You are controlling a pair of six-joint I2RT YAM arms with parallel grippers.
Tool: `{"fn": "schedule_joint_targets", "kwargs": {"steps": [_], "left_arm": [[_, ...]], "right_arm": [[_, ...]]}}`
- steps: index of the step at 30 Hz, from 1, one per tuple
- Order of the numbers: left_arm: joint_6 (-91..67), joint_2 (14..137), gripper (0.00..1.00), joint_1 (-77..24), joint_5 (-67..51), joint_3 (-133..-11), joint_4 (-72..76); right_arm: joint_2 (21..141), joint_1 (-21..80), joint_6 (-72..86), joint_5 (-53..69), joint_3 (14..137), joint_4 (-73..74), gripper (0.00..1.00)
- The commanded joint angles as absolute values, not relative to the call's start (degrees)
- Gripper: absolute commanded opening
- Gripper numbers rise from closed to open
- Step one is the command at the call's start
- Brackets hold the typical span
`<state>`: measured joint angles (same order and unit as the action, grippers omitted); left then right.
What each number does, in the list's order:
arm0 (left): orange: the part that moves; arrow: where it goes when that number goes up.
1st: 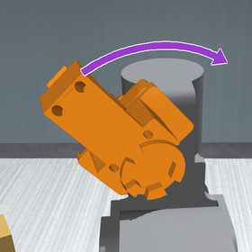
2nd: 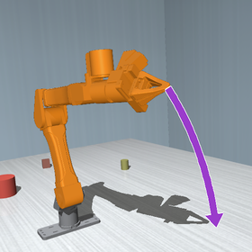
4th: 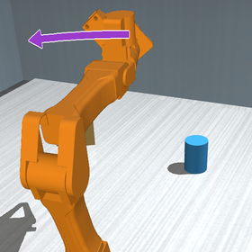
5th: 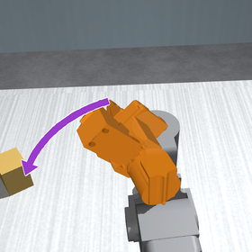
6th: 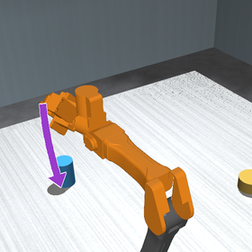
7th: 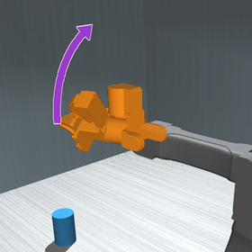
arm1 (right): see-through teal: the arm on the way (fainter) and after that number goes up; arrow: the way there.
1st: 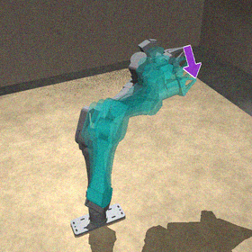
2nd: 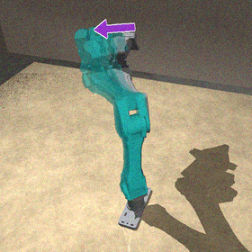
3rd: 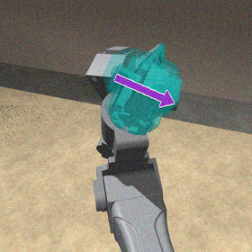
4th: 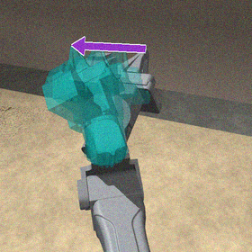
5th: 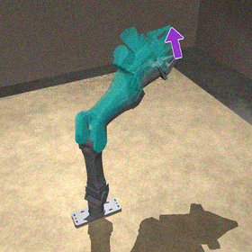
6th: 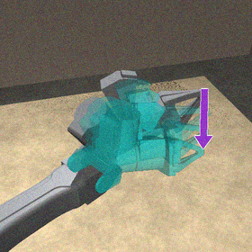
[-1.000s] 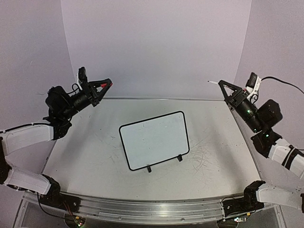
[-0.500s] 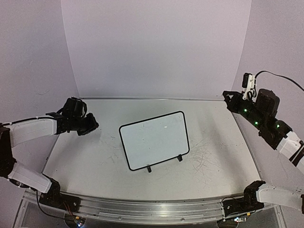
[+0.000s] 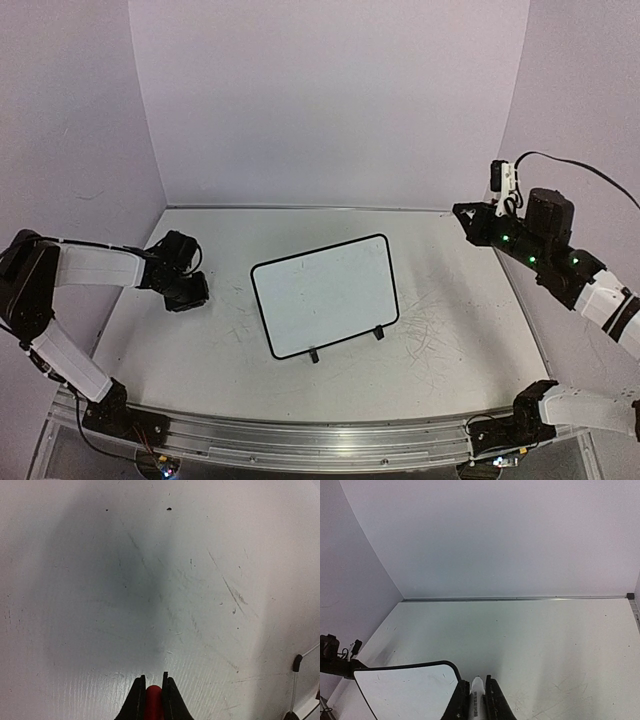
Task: Write a sentence on the whiteboard
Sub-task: Place the pen cap at the center of the board.
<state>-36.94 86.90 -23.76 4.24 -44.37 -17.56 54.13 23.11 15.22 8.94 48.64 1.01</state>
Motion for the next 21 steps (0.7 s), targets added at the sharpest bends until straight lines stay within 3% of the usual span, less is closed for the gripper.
{"fn": "schedule_joint_targets", "kwargs": {"steps": [1,21], "left_arm": [[-35.2,91.6,0.00,-26.1,10.2,-46.8,-17.6],[-31.7,99.0,0.15,-28.5,11.0,-54.9,-29.7]], "right_arm": [[53.7,23.0,14.6,11.7,50.0,-0.5,0.00],[53.0,22.9,15.6,13.5,47.8,-2.5,0.00]]}}
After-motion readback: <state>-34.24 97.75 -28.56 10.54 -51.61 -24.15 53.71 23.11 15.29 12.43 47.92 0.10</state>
